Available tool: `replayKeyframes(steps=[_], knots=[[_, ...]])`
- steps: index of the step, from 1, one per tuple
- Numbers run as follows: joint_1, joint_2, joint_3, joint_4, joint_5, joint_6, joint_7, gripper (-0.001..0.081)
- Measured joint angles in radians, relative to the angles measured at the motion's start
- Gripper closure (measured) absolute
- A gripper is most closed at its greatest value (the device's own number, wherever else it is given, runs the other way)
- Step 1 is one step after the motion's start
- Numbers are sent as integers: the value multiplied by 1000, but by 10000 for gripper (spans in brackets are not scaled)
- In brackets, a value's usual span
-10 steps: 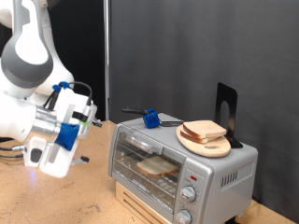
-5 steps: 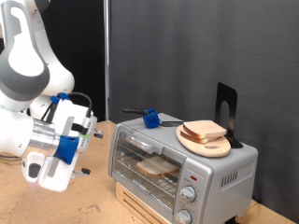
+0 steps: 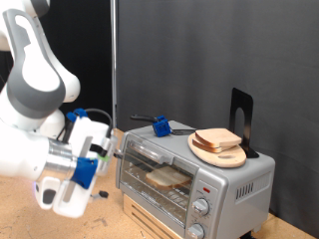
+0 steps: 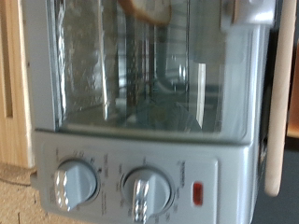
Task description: Make a piece of toast with the oven
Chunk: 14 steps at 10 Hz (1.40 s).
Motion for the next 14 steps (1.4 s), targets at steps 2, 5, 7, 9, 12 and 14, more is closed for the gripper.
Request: replayKeyframes(steps=[2, 5, 7, 9, 12, 14], knots=[[41, 86, -20, 74, -42, 20, 25, -2], [77, 197, -34, 154, -41, 114, 11, -2], [90, 245, -33, 191, -31, 179, 0, -2], [94, 250, -30, 191, -24, 203, -7, -2], [99, 275, -35, 244, -28, 111, 71, -2], [132, 341, -29, 338, -27, 95, 70, -2]])
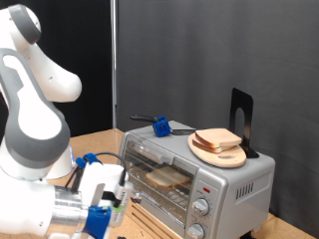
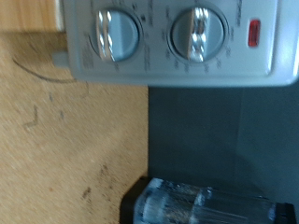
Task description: Make a piece of toast with the oven
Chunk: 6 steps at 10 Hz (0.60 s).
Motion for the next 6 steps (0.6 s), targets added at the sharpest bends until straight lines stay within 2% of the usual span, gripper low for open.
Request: replayKeyframes(steps=[3, 5, 6], knots=[[67, 108, 2, 124, -31, 5, -54, -2], [116, 153, -17, 168, -69, 16, -53, -2], [136, 168, -25, 173, -72, 55, -46, -2]])
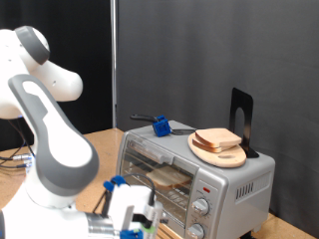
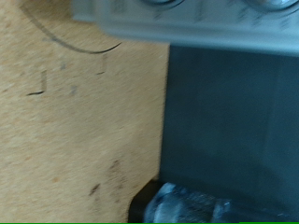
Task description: Make a piece of toast with the oven
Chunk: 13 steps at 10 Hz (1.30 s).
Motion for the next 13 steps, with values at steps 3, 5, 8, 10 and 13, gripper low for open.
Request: replayKeyframes(steps=[3, 5, 8, 10, 13], knots=[[10, 8, -6, 4, -2, 0, 6, -2], [6, 11, -11, 2, -2, -30, -10, -2], [22, 21, 3, -15, 16, 19, -32, -2], [39, 25, 19, -20, 20, 28, -34, -2], [52, 25, 24, -40, 20, 45, -40, -2]])
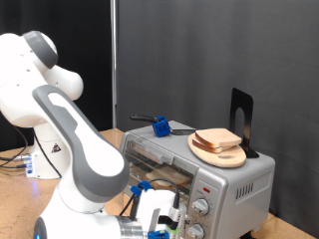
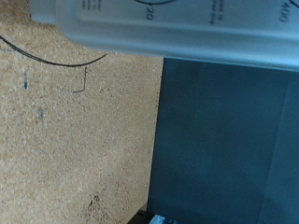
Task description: Make a piece of toast with the oven
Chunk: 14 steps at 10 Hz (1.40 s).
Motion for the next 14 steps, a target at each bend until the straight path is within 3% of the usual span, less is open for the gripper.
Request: replayKeyframes(steps=[8, 14], knots=[[15, 0, 32, -70, 33, 63, -41, -2], [16, 0, 37, -72, 49, 80, -47, -2]])
